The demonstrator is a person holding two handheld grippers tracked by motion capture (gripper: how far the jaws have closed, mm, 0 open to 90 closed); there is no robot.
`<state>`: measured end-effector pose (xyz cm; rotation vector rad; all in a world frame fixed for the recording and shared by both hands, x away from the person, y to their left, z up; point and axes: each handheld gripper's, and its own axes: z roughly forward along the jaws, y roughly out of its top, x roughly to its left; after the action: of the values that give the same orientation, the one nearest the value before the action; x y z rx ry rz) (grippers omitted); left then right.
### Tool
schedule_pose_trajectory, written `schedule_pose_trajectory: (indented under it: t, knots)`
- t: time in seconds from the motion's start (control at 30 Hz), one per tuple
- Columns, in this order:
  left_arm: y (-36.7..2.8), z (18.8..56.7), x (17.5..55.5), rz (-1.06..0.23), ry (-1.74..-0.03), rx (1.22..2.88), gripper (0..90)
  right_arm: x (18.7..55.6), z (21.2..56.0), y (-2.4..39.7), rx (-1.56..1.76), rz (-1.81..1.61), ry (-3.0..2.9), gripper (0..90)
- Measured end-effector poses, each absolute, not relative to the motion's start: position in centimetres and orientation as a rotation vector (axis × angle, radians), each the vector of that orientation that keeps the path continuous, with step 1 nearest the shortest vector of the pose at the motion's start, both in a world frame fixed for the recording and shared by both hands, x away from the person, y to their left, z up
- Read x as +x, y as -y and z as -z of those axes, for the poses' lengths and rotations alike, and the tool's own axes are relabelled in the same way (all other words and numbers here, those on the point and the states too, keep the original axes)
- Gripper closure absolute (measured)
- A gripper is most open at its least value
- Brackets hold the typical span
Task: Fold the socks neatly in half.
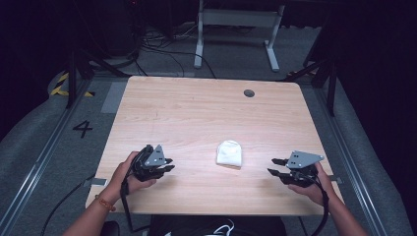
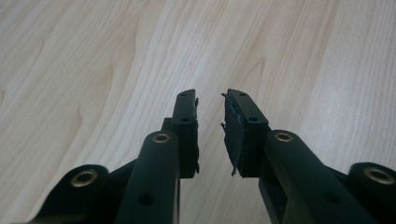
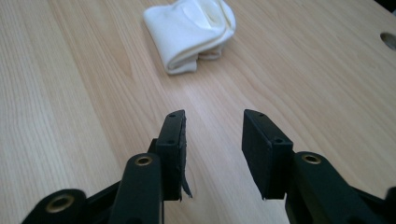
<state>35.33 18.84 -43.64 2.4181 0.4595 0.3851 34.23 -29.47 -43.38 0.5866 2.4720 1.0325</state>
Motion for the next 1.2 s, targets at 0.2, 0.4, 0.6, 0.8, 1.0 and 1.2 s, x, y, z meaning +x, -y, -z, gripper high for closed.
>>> schedule_pose_trajectory:
  t: [0.2, 0.4, 0.6, 0.8, 1.0, 1.2]
  knots:
    - [-20.7, 44.8, 34.9, -0.347, -0.535, 2.417, 60.4, 33.7, 44.6, 32.0, 0.684, -1.013, -2.471, 58.3]
    - [-23.6, 45.5, 34.3, -0.343, -0.664, 2.338, 47.3, 33.1, 45.9, 34.7, 0.782, -1.025, -2.457, 52.0]
    - [-26.5, 45.7, 33.6, -0.365, -0.785, 2.277, 31.5, 32.4, 47.3, 36.9, 0.909, -1.058, -2.411, 36.7]
    - [-28.6, 47.1, 33.4, -0.325, -0.868, 2.272, 26.9, 32.1, 48.6, 38.7, 1.039, -1.070, -2.346, 30.9]
    - [-29.5, 48.1, 33.1, -0.342, -0.919, 2.212, 25.2, 32.3, 48.7, 39.5, 1.115, -1.060, -2.327, 28.2]
    - [-29.1, 48.1, 33.1, -0.378, -0.929, 2.225, 22.6, 32.3, 48.7, 39.5, 1.115, -1.058, -2.327, 27.7]
